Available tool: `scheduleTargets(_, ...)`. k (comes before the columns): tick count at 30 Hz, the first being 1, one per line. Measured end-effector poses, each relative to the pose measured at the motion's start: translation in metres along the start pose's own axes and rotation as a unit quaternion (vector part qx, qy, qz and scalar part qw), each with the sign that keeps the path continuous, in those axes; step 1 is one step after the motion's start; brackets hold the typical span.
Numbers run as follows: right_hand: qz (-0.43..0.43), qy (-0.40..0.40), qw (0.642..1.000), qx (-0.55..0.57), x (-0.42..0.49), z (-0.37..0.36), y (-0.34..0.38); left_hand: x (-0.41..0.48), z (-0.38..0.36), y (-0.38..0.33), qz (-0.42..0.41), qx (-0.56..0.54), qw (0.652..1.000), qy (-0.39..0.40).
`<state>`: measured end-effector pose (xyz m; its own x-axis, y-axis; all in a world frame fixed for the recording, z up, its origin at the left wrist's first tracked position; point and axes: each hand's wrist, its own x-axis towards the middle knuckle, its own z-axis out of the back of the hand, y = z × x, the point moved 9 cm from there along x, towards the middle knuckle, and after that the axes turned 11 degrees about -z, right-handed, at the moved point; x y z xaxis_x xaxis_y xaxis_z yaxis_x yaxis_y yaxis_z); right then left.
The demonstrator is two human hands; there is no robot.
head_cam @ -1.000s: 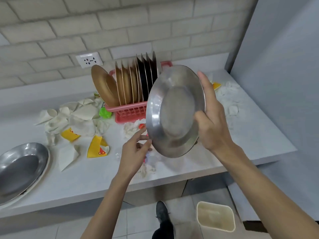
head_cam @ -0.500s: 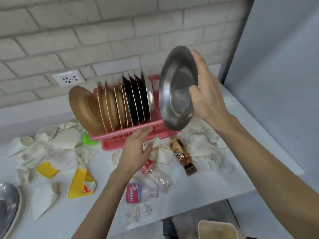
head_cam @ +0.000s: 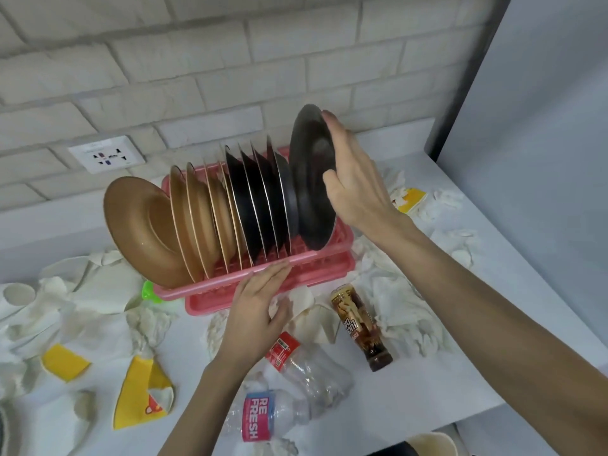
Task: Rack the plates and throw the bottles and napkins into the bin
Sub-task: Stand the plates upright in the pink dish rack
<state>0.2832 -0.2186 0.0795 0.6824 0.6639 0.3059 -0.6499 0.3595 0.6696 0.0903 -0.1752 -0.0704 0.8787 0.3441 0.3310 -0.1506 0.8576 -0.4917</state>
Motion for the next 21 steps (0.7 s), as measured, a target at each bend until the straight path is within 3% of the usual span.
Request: scheduleTargets(21,0.030,0.012,0.996,-0.086,0.020,-0.044,0.005,0.001,0.003,0.007,-0.010,-0.016,1.000,-0.025)
